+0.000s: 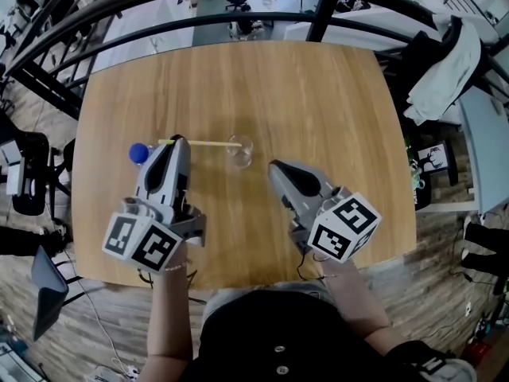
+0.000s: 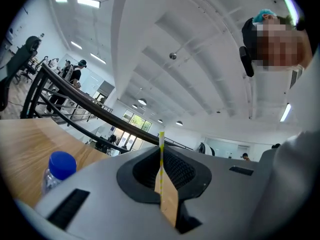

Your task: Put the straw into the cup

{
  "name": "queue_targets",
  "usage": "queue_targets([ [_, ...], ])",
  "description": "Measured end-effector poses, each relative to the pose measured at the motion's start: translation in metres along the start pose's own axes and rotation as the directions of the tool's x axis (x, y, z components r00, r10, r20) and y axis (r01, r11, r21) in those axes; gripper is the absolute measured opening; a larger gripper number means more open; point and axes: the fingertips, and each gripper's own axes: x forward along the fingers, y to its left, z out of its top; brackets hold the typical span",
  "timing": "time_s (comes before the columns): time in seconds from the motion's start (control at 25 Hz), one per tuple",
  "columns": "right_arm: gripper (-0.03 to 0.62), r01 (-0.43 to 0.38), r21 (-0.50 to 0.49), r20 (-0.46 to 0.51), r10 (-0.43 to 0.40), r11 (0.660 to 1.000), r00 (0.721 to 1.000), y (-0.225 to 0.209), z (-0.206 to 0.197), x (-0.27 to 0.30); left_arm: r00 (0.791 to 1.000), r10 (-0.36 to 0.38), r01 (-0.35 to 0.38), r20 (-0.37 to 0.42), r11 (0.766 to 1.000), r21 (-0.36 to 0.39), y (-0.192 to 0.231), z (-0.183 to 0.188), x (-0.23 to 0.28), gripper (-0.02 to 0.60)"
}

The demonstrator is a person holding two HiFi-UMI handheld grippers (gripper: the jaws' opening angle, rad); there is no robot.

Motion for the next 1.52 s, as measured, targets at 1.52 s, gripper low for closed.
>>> queue_targets([
  [1.52,-0.002,-0.02,0.114,-0.129,0.035,0.993,0.991,-0.034,-0.055,0.029,0.975,0.041,-0.05,-0.219,0.998,-0.036,0.027,-0.1,0.041,0.034],
])
